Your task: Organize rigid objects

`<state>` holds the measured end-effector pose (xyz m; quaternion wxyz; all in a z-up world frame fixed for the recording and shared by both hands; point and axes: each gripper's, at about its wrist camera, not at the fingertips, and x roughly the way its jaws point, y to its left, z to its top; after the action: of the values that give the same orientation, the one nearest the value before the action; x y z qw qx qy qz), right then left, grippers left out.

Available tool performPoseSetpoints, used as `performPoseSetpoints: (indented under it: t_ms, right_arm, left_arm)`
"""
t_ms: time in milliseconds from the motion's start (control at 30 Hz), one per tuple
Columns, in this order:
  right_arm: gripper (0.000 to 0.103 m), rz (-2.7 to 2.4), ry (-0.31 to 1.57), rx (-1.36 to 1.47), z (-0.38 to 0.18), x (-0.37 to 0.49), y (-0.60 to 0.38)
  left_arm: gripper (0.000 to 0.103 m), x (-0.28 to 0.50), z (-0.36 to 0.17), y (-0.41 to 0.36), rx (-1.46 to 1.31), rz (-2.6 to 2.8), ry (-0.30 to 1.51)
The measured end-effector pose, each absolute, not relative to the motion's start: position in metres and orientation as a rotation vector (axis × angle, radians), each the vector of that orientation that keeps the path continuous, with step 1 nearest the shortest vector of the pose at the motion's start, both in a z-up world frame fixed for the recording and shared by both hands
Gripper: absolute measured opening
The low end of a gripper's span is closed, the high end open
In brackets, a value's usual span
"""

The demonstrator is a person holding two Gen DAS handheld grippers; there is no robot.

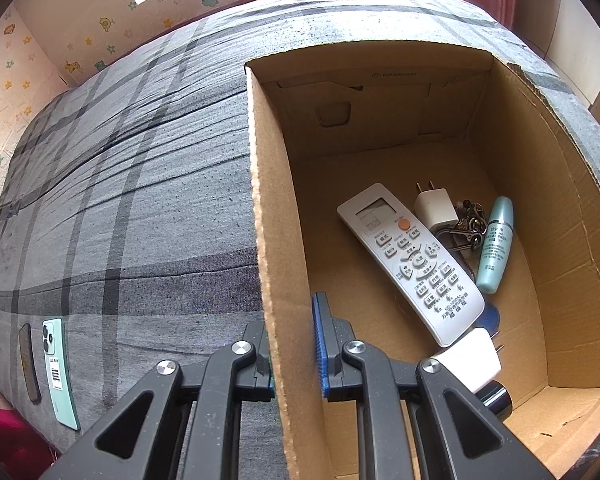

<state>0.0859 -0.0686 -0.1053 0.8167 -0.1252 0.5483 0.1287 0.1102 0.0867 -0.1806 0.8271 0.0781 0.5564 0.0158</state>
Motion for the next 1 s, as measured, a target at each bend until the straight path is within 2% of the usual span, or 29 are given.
performPoseSetpoints:
  t_ms: [233, 267, 300, 367, 433, 600, 633, 1000]
  right_arm:
    - [0.103, 0.274, 1.164, -0.247, -0.102, 0.082, -0.072]
    - [0.103, 0.272, 1.16, -0.243, -0.101, 0.082, -0.073]
    - [0.103, 0.271, 1.156, -0.235, -0.099, 0.082, -0.075]
    - [0.103, 0.27, 1.154, -0.22, -0.098, 0.081, -0.078]
    - [0.103, 0.267, 1.15, -0.211, -0.096, 0.08, -0.081]
    - [0.103, 0.267, 1.137, -0.195, -0.091, 0.074, -0.086]
    - [0.103, 0.267, 1.13, -0.19, -0.088, 0.072, -0.087]
    - [0.103, 0.277, 1.048, -0.154, -0.059, 0.055, -0.096]
  left_arm:
    - [0.018, 0.11, -0.177, 0.084, 0.172, 0.039, 1.182]
    - [0.022, 0.109, -0.176, 0.084, 0.177, 0.043, 1.182]
    - [0.027, 0.108, -0.174, 0.083, 0.182, 0.05, 1.18]
    - [0.062, 0.105, -0.166, 0.081, 0.165, 0.034, 1.171]
    - [0.079, 0.101, -0.155, 0.079, 0.162, 0.036, 1.152]
    - [0.096, 0.089, -0.127, 0.07, 0.159, 0.031, 1.1]
    - [0.103, 0.087, -0.122, 0.068, 0.153, 0.029, 1.094]
    - [0.103, 0.054, -0.087, 0.045, 0.159, 0.041, 1.05]
